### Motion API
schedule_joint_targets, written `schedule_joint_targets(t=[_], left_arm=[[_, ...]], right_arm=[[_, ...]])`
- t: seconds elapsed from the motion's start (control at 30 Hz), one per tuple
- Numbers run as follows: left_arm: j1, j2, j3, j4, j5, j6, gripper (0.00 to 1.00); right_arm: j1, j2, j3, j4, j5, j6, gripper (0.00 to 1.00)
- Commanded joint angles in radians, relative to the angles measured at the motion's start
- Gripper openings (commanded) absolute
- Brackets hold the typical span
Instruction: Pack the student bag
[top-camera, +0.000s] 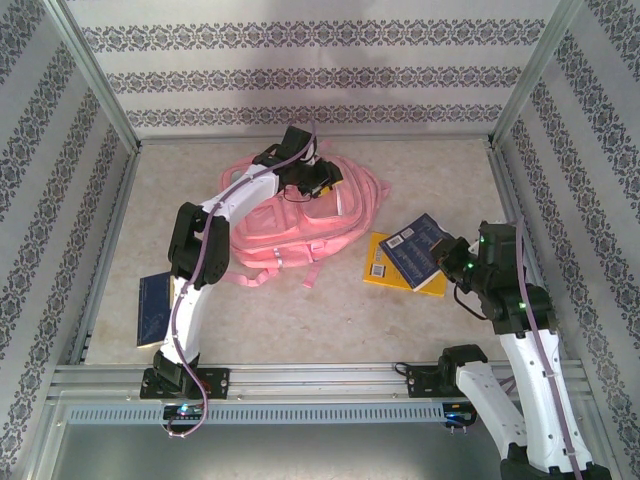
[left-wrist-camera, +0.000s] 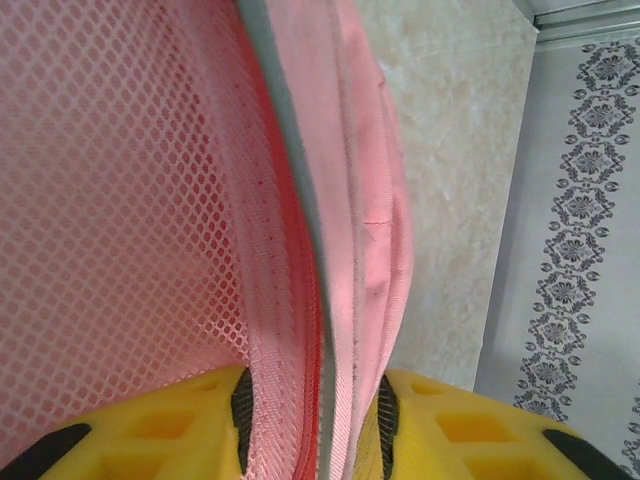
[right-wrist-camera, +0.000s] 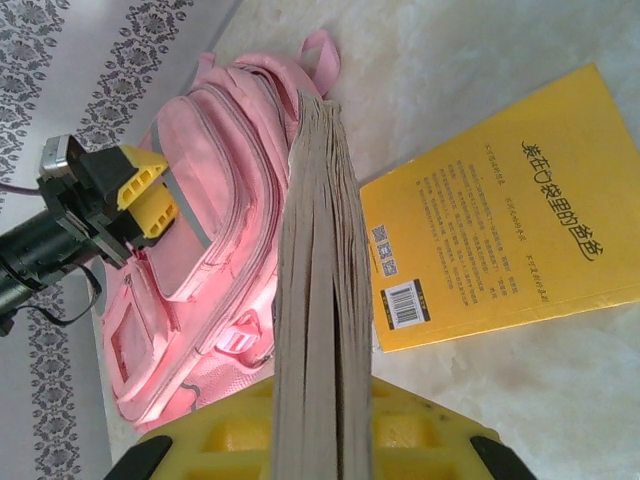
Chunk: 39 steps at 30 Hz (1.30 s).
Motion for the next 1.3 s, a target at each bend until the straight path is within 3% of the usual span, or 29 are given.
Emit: schedule_joint_targets(t=[0.0,0.57,0.77,0.83,1.1,1.27], left_arm=[[-0.019,0.026,0.043,0.03,0.03,0.0,0.34],[-0.033,0.105,0.13,-0.065,0.014,0.031,0.33],[-0.034,0.174,0.317,-0.231,-0.024,0.1,0.0],[-0.034,0.176,0.378,-0.297,-0.044,0.124,0.0],[-0.034,0.002,0.409,-0.475,-0.09,0.255,0.0],[-0.033,-0.137,0.385,-0.529,-0.029,0.321,0.0]], right_arm=[[-0.012,-0.017,-0.013,0.041,-0.03,0.015,0.0],[-0.013,-0.021,-0.043,0.051,-0.052,0.021,0.0],[-0.014,-0.026,-0.04,0.043,-0.049,0.0,0.0],[-0.013,-0.021,-0.025,0.028,-0.036,-0.018,0.0],[-0.002,0.012,0.056,0.008,0.066,-0.102,0.0],[0.002,0.059,0.118,-0.012,0.143,-0.162,0.0]])
